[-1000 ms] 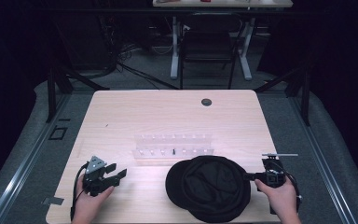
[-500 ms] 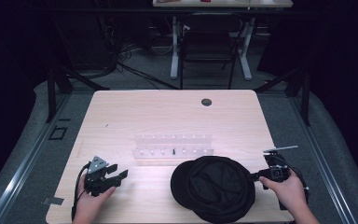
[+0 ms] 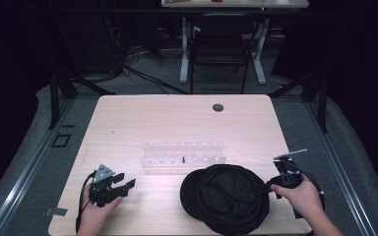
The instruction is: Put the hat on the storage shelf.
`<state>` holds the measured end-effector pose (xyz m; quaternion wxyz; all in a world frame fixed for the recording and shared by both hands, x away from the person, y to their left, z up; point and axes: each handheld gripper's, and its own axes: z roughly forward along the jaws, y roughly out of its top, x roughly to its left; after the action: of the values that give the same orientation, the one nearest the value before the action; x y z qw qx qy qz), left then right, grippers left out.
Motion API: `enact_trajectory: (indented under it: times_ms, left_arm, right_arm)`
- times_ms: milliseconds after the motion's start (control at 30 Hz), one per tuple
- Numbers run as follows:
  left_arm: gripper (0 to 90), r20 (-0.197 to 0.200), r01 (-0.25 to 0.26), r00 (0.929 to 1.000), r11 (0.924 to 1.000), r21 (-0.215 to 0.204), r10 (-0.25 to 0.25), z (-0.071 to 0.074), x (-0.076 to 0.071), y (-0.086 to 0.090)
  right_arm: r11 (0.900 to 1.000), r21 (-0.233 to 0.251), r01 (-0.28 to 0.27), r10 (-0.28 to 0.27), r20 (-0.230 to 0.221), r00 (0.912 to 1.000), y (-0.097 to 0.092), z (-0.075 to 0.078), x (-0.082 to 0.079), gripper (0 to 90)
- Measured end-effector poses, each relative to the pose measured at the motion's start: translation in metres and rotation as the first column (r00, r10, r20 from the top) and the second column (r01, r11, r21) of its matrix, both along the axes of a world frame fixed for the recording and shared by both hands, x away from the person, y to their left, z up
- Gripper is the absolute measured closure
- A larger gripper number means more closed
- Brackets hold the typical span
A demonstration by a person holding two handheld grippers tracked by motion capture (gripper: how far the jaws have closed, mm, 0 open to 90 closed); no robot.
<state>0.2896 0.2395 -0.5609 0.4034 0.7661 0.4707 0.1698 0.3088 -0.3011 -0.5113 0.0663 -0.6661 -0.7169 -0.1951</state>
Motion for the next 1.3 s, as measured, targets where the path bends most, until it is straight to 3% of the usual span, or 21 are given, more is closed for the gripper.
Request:
enact_trajectory:
  times_ms: [67, 100, 133, 267, 300, 400, 500, 667, 967, 1200, 1233, 1300]
  left_arm:
    - [46.1, -0.001, 0.0, 1.0, 1.0, 0.0, 0.0, 0.0, 0.0, 0.0]
    - [46.1, -0.001, 0.0, 1.0, 1.0, 0.0, 0.0, 0.0, 0.0, 0.0]
    - [46.1, -0.001, 0.001, 1.0, 1.0, 0.002, -0.001, 0.0, 0.0, 0.0]
    - [46.1, -0.003, 0.001, 1.0, 1.0, 0.006, -0.001, 0.0, 0.001, 0.0]
    - [46.1, -0.003, 0.001, 1.0, 1.0, 0.006, -0.001, -0.001, 0.001, 0.0]
    - [46.1, 0.001, -0.003, 1.0, 1.0, -0.006, 0.003, -0.001, 0.001, 0.0]
    - [46.1, -0.006, -0.005, 1.0, 1.0, -0.002, 0.005, 0.0, 0.001, 0.001]
    - [46.1, -0.001, -0.004, 1.0, 1.0, -0.004, 0.004, -0.001, 0.001, 0.0]
    - [46.1, -0.001, -0.004, 1.0, 1.0, 0.0, 0.004, -0.001, 0.001, 0.0]
    - [46.1, 0.003, -0.005, 1.0, 1.0, 0.0, 0.005, -0.001, 0.001, 0.0]
    - [46.2, 0.003, -0.007, 1.0, 1.0, 0.0, 0.007, -0.001, 0.001, 0.0]
    - [46.2, 0.005, -0.007, 1.0, 1.0, 0.0, 0.007, -0.001, 0.001, 0.0]
  right_arm:
    - [0.9997, -0.004, -0.025, 0.024, -0.032, 0.9992, -0.002, 0.001, 0.003, 76.2]
    - [0.9999, 0.014, 0.002, -0.002, -0.016, 0.9999, -0.001, -0.001, 0.003, 76.2]
    - [0.9999, 0.0, -0.015, 0.015, -0.029, 0.9995, -0.003, -0.001, 0.005, 76.2]
    - [0.9995, 0.032, -0.009, 0.01, -0.038, 0.9992, -0.004, -0.004, 0.009, 75.8]
    - [0.9988, 0.01, -0.048, 0.048, -0.067, 0.9966, -0.006, -0.003, 0.012, 75.6]
    - [0.9988, 0.03, -0.039, 0.041, -0.072, 0.9966, -0.005, -0.007, 0.015, 75.6]
    - [0.9967, 0.014, -0.08, 0.081, -0.103, 0.9914, -0.005, -0.009, 0.018, 75.7]
    - [0.9957, 0.018, -0.091, 0.093, -0.121, 0.9883, -0.003, -0.011, 0.02, 77.1]
    - [0.9977, 0.01, -0.067, 0.068, -0.148, 0.9866, 0.002, -0.01, 0.021, 82.7]
    - [0.9932, -0.015, -0.116, 0.111, -0.172, 0.9788, 0.006, -0.005, 0.02, 86.9]
    - [0.9954, -0.005, -0.096, 0.094, -0.16, 0.9827, 0.007, -0.005, 0.019, 87.0]
    - [0.995, -0.002, -0.1, 0.098, -0.163, 0.9818, 0.007, -0.004, 0.019, 87.3]
